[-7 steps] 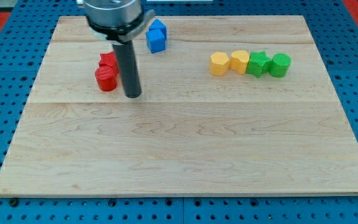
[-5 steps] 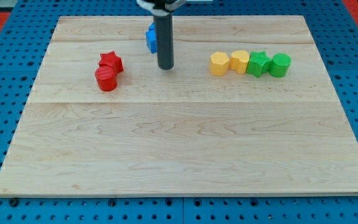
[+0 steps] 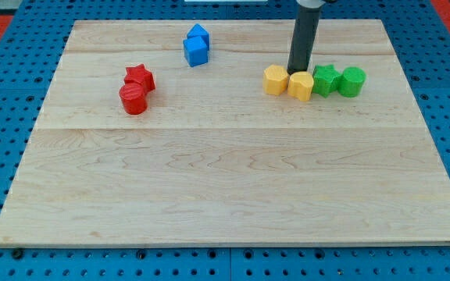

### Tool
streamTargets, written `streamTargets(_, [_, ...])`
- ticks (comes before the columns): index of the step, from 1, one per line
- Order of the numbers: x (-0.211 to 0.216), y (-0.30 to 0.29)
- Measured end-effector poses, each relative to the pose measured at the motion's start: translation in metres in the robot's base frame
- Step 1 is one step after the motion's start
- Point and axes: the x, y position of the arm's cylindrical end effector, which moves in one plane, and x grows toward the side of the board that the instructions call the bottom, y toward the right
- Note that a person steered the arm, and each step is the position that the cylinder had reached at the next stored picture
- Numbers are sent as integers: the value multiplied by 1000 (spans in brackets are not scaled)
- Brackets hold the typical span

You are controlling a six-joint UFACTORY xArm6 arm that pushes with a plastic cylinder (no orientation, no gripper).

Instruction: Separate the yellow heart from the green star

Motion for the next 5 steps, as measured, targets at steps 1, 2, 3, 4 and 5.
streamTargets(1, [20, -3])
streamTargets(2, [31, -3])
streamTargets(3, [29, -3])
streamTargets(4, [27, -3])
streamTargets(5, [27, -3])
